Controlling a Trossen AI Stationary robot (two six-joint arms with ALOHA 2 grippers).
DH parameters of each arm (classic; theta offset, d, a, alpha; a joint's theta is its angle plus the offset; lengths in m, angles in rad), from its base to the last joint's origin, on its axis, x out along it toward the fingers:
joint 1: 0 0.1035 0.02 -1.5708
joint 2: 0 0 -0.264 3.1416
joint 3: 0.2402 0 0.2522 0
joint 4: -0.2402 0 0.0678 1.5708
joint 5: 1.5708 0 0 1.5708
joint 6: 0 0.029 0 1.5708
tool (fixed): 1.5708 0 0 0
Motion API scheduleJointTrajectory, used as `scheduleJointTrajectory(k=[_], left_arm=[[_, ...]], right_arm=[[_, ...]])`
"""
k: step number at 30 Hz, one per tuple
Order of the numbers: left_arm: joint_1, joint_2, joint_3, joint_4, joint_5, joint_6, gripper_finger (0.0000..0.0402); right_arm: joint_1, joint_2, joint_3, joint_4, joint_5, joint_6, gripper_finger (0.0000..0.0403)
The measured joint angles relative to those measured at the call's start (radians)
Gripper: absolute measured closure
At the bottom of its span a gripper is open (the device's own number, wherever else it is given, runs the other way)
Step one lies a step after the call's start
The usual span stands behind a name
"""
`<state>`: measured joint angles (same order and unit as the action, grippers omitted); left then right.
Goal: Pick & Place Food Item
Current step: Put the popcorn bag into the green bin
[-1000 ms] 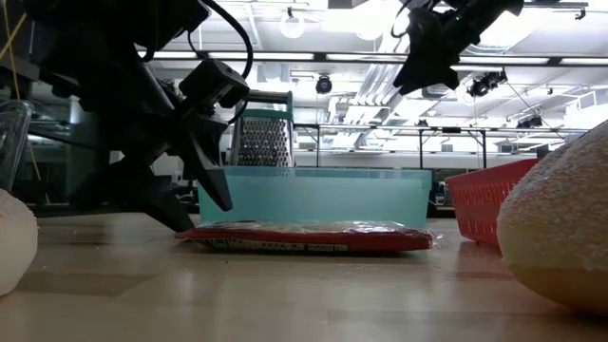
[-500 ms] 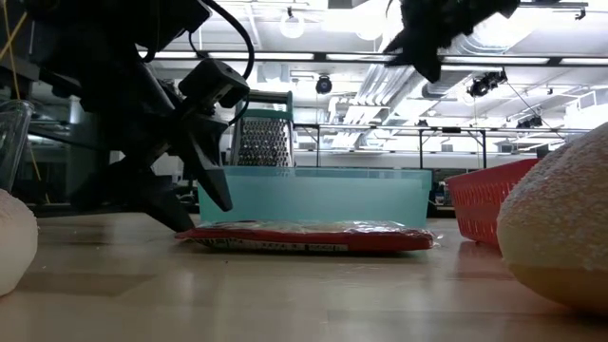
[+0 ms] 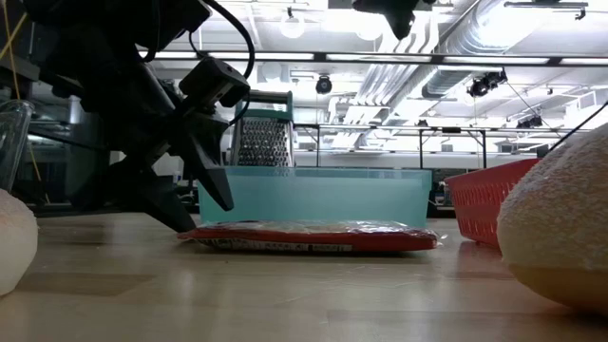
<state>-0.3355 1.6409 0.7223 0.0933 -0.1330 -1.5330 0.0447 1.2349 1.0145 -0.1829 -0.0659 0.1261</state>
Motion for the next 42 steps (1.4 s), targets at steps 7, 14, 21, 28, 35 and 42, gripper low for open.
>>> scheduleJointTrajectory(k=[7,14,21,28,35,42], left_arm=[[0.0,0.0,0.0,0.003,0.0,0.0,0.0203],[0.0,0.0,0.0,0.004,0.0,0.0,0.0203],[0.0,0.0,0.0,0.005,0.0,0.013,0.0203],[0.0,0.0,0.0,0.005,0.0,0.017,0.0203],[0.0,0.0,0.0,0.006,0.0,0.021,0.0203],[0.0,0.0,0.0,0.008,-0.001,0.022,0.0203]], right_arm=[[0.101,0.092,0.0,0.001,0.023,0.0,0.0291],[0.162,0.193,0.0,-0.001,0.024,0.0,0.0291],[0.187,0.323,0.0,-0.007,0.023,0.008,0.0291],[0.198,0.403,0.0,-0.027,0.002,0.048,0.0291],[0.217,0.408,0.0,-0.046,0.013,0.048,0.0291],[0.236,0.408,0.0,-0.046,0.014,0.039,0.0291]])
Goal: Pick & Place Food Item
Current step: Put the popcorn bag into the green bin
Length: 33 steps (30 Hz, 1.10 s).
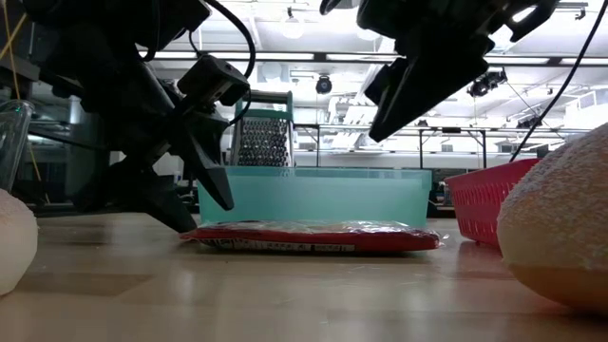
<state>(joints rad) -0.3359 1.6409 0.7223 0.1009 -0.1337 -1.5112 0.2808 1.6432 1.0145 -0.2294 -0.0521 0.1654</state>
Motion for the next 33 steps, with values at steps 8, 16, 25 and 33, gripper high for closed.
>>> scheduleJointTrajectory(k=[8,16,25,33], left_arm=[[0.0,0.0,0.0,0.001,0.0,0.001,0.0203],[0.0,0.0,0.0,0.001,0.0,0.008,0.0203],[0.0,0.0,0.0,0.004,0.0,0.015,0.0203],[0.0,0.0,0.0,0.005,0.0,0.018,0.0203]], right_arm=[[0.042,0.0,0.111,-0.128,0.049,0.009,0.0291],[0.064,0.009,0.198,-0.182,0.1,-0.015,0.0291],[0.041,0.183,0.196,-0.186,0.101,-0.015,0.0291],[0.032,0.211,0.196,-0.283,0.106,0.049,0.0291]])
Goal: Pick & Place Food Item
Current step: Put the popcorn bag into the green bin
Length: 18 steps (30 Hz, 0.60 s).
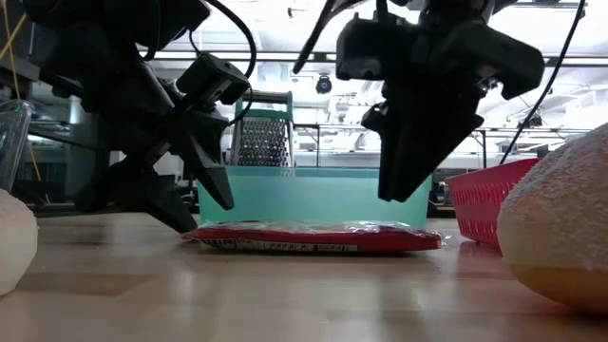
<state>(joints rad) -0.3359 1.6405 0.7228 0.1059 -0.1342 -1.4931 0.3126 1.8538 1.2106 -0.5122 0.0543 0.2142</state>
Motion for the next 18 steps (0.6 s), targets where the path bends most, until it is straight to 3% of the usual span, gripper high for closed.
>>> scheduleJointTrajectory(k=[10,18], left_arm=[[0.0,0.0,0.001,0.002,0.0,0.005,0.0203],[0.0,-0.001,0.001,0.01,0.0,0.023,0.0203]], right_arm=[[-0.001,0.055,0.003,0.075,-0.02,0.001,0.0291],[-0.001,0.088,0.002,0.037,-0.025,0.036,0.0291]])
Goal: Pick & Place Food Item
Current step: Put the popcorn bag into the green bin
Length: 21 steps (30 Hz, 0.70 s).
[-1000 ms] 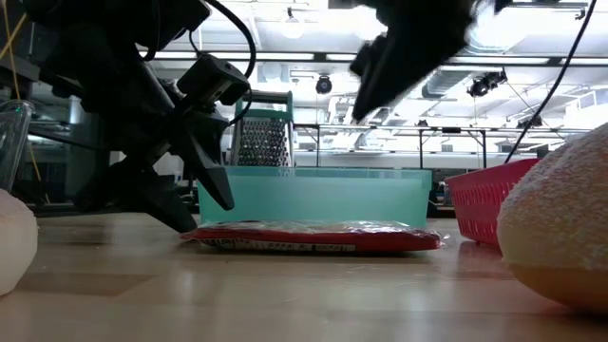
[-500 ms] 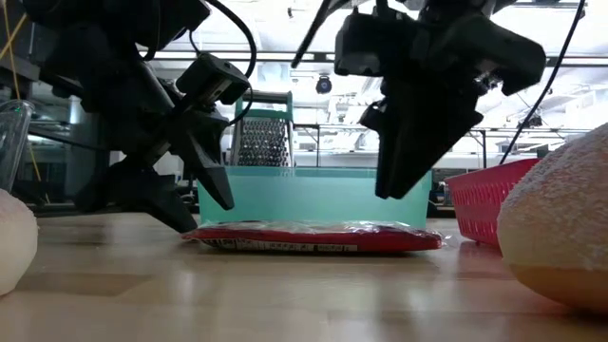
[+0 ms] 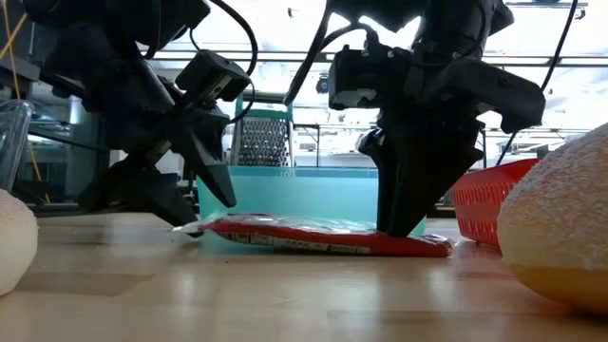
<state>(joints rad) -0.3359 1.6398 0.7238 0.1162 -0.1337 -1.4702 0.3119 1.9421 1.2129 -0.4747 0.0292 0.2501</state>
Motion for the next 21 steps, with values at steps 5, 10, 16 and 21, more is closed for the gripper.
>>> scheduleJointTrajectory(k=[5,10,16,21], left_arm=[[0.0,0.0,0.0,0.004,0.0,0.004,0.0203],[0.0,0.0,0.0,0.008,0.001,0.004,0.0203],[0.0,0.0,0.0,0.014,0.006,0.004,0.0203],[0.0,0.0,0.0,0.02,0.007,0.005,0.0203]], right_arm=[[0.0,0.003,0.0,0.012,-0.003,-0.005,0.0291],[0.0,0.004,-0.001,0.018,-0.004,-0.007,0.0291],[0.0,0.006,-0.002,0.04,-0.004,-0.011,0.0291],[0.0,0.006,-0.003,0.05,-0.005,-0.011,0.0291]])
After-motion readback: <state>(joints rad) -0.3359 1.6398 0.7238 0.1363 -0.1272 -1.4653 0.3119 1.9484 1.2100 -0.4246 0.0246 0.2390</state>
